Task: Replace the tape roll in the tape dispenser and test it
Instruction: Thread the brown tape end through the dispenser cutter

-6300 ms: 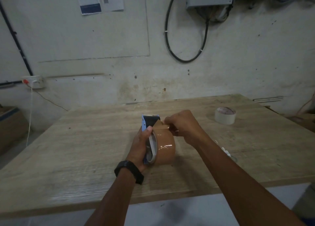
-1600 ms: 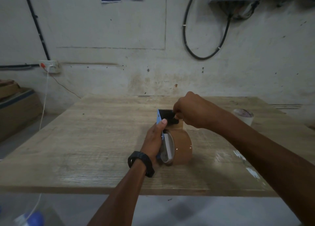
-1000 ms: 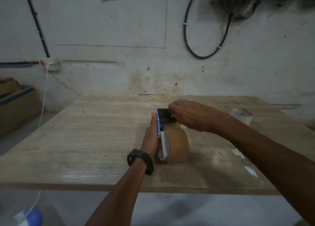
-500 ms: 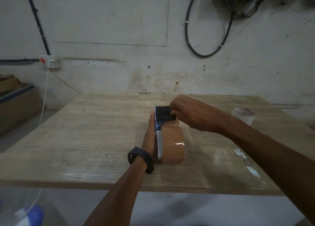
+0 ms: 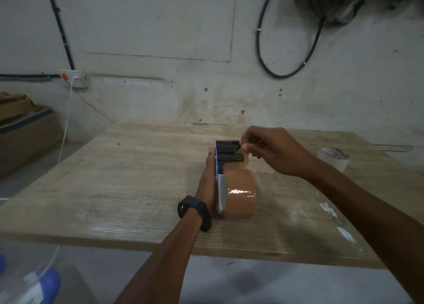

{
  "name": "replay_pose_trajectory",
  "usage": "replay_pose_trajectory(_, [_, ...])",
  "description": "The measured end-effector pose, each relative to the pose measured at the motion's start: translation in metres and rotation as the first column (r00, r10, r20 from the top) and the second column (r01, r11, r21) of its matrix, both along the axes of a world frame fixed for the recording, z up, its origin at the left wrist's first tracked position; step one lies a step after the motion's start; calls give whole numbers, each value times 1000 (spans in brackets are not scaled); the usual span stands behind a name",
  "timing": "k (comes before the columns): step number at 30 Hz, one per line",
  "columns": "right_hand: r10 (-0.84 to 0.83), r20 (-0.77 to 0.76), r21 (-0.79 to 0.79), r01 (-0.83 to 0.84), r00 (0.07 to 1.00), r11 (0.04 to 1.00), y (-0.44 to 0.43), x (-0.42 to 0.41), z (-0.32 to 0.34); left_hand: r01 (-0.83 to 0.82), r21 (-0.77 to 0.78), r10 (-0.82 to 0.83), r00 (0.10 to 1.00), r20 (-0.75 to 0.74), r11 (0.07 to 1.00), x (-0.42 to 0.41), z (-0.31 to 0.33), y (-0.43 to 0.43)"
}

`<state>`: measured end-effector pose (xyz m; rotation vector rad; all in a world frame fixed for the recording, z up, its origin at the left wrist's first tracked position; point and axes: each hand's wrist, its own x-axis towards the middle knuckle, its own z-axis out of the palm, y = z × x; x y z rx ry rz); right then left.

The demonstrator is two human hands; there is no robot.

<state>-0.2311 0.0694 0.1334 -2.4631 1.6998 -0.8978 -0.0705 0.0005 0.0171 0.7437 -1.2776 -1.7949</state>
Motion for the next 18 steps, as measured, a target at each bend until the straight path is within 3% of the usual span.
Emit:
replay_pose_trajectory(4, [-17, -28, -27, 16, 999, 1000, 6, 5, 14, -10, -60, 11, 1000, 20, 998, 0, 1, 5])
replay_pose_trajectory(8, [-31, -351, -50, 14, 936, 999, 7, 18, 25, -33, -73, 39, 996, 86, 997, -1, 3, 9])
replay_pose_trajectory(12, [-52, -661, -20, 51, 748, 998, 3, 27, 29, -66, -66, 71, 995, 75, 996, -1, 9, 13])
replay_pose_trajectory(18, [-38, -718, 44, 99, 695, 994, -2, 28, 24, -82, -49, 85, 994, 72, 995, -1, 11, 14])
